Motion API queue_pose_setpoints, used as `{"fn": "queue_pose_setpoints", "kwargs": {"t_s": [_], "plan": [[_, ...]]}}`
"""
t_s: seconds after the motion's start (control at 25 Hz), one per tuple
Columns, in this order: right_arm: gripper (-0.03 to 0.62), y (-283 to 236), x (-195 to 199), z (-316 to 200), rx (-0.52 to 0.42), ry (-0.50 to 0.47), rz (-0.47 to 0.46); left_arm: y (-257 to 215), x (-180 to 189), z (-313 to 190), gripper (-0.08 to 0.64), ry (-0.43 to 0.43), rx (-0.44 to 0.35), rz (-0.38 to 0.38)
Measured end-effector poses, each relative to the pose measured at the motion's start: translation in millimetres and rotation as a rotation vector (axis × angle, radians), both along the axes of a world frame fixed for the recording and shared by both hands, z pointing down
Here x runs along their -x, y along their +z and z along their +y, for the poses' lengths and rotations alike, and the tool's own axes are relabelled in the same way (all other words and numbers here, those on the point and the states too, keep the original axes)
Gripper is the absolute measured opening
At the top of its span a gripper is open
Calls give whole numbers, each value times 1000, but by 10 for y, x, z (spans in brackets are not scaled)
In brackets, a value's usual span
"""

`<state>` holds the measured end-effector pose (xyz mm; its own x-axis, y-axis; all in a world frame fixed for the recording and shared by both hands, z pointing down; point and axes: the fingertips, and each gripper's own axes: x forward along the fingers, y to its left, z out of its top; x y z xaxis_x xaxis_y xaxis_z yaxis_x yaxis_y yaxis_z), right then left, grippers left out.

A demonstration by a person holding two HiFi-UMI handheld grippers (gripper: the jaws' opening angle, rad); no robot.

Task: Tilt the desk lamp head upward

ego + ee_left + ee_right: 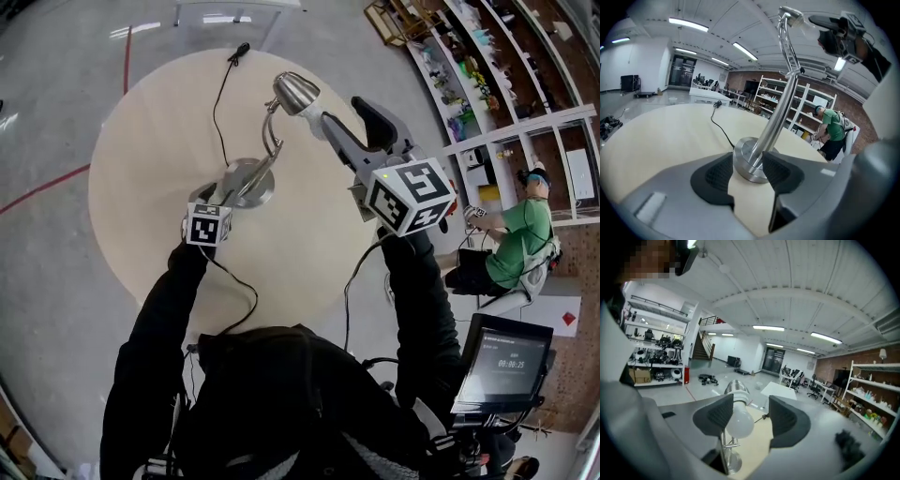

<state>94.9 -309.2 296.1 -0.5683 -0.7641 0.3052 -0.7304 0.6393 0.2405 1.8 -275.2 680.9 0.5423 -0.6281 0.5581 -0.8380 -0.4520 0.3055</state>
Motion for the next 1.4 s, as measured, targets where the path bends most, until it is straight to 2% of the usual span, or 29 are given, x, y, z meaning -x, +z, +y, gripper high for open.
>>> {"fn": "queue_pose_setpoints", "kwargs": {"t_s": [0.12,0.24,0.36,0.56,0.68,0.8,0.92,1.2,1.32,1.4], "plan": [[232,-129,-210,52,-7,52,-123,-186,129,69,202,-49,-5,67],[230,-148,-362,174,-2,54,-221,-495,92,141,201,-44,-27,166],[230,-108,-437,397,0,16,-285,-1013,-14,239,173,-14,-119,231],[229,126,-632,843,48,4,-376,-2006,-302,544,160,15,-320,226],[186,286,-817,991,73,25,-480,-2392,-511,755,160,45,-381,234],[106,364,-1082,1107,71,72,-571,-2588,-632,966,160,79,-397,233],[24,476,-1242,1201,92,100,-625,-2722,-571,1128,160,75,-416,194],[6,977,-1105,1361,242,42,-626,-2925,-483,1249,160,32,-434,184],[8,1092,-1039,1375,265,67,-608,-2921,-489,1280,160,34,-431,183],[8,1071,-974,1393,261,48,-627,-2917,-510,1299,160,40,-432,186]]}}
